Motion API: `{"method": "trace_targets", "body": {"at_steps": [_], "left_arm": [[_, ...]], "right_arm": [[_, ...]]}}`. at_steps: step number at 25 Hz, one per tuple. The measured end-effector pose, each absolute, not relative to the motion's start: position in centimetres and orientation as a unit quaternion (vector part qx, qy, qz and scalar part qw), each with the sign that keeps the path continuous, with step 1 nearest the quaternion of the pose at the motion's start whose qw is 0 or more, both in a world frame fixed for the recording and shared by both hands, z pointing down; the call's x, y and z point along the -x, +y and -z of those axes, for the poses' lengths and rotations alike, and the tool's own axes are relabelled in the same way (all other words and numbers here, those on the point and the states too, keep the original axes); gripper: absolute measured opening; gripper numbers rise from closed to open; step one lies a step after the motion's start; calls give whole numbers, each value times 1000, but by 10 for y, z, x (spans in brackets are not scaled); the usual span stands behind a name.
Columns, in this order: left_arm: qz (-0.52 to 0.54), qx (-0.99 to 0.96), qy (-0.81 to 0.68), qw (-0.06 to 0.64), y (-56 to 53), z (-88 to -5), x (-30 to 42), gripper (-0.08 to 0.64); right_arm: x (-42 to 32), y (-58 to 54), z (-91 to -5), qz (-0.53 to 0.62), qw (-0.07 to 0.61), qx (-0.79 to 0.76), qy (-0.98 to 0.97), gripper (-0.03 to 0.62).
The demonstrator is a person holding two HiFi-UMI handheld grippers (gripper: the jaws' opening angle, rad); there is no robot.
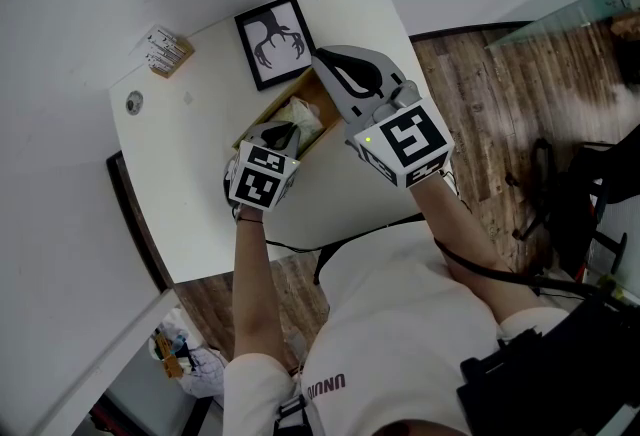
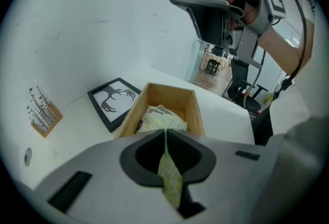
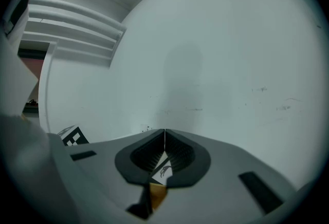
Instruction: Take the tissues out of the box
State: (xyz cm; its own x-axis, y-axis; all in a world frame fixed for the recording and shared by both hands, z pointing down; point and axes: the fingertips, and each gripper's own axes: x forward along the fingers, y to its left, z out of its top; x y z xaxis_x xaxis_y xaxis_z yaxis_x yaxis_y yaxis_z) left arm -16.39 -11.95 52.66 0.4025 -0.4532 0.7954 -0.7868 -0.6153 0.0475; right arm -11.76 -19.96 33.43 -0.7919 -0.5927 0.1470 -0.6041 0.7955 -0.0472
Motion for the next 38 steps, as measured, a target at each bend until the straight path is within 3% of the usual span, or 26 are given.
{"method": "trace_targets", "body": {"at_steps": [38], "left_arm": [[-362, -814, -427, 155, -117, -491, 165, 12]], "right_arm": [[121, -198, -334, -45, 64, -313, -946, 20]]}}
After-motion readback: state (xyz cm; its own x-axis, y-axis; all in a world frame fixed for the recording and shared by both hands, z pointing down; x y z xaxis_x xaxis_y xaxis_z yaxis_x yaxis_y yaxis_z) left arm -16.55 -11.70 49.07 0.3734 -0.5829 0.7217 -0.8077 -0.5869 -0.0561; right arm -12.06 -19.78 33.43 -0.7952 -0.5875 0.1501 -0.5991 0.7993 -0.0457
